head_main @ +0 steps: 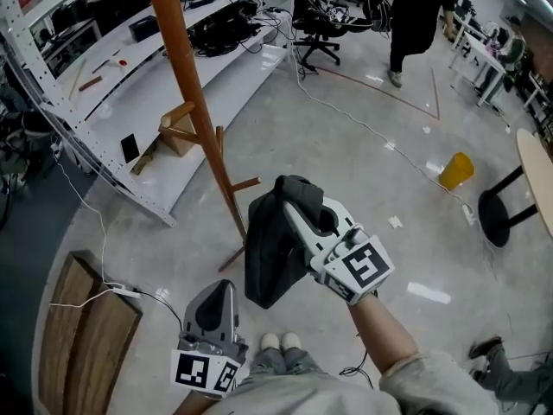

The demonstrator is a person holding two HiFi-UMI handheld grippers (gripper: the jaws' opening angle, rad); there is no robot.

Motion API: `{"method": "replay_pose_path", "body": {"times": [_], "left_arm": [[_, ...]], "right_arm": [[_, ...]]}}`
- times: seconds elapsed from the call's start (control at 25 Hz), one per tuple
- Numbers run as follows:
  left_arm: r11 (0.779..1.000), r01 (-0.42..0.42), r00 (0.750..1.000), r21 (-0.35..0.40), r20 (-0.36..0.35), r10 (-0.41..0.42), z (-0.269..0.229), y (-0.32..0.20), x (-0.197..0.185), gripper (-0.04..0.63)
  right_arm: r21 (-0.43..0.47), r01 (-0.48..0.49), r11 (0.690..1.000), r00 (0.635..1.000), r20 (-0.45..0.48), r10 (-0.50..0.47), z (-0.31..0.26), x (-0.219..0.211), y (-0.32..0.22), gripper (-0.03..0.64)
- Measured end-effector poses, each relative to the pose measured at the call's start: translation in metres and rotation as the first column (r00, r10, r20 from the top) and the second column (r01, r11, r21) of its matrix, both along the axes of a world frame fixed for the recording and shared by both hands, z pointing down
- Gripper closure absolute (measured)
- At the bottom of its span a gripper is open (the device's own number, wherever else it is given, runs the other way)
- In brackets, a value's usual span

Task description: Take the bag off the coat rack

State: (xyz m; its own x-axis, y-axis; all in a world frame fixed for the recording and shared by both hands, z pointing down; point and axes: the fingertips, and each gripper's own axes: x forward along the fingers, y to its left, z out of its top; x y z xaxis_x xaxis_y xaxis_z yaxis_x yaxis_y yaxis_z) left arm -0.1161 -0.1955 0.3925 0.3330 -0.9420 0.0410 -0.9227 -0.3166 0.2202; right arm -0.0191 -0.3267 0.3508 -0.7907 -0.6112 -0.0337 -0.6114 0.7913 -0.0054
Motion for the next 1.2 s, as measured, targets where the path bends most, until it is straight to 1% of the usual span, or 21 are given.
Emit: {"method": "replay_pose_path", "body": {"times": [0.28, 0.4, 0.56, 0.76, 1.08, 1.2], "left_arm": [[0.991, -0.031, 0.999, 0.127, 0.029, 0.028, -0.046, -0.001, 0.013, 0.577], [0.987, -0.03, 0.999, 0.159, 0.04, 0.024, -0.056, 0.006, 0.012, 0.577], [0.986, -0.028, 0.999, 0.163, 0.028, 0.024, -0.059, 0.015, 0.014, 0.577], [0.983, -0.039, 0.999, 0.18, 0.03, 0.034, -0.067, 0.026, 0.019, 0.577], [0.981, -0.042, 0.998, 0.191, 0.053, 0.033, -0.07, 0.04, 0.019, 0.577], [0.981, -0.044, 0.998, 0.19, 0.054, 0.034, -0.069, 0.044, 0.02, 0.577]], "right_arm": [[0.05, -0.031, 0.998, 0.999, -0.017, 0.031, -0.047, 0.02, 0.053, 0.58], [0.058, -0.047, 0.997, 0.999, -0.006, 0.047, -0.058, 0.031, 0.074, 0.58], [0.075, -0.062, 0.995, 0.998, 0.002, 0.062, -0.07, 0.046, 0.097, 0.58], [0.081, -0.081, 0.993, 0.997, 0.005, 0.081, -0.077, 0.057, 0.119, 0.58], [0.071, -0.07, 0.995, 0.998, -0.007, 0.07, -0.065, 0.051, 0.148, 0.58], [0.047, -0.055, 0.997, 0.998, 0.002, 0.055, -0.055, 0.048, 0.157, 0.58]]}}
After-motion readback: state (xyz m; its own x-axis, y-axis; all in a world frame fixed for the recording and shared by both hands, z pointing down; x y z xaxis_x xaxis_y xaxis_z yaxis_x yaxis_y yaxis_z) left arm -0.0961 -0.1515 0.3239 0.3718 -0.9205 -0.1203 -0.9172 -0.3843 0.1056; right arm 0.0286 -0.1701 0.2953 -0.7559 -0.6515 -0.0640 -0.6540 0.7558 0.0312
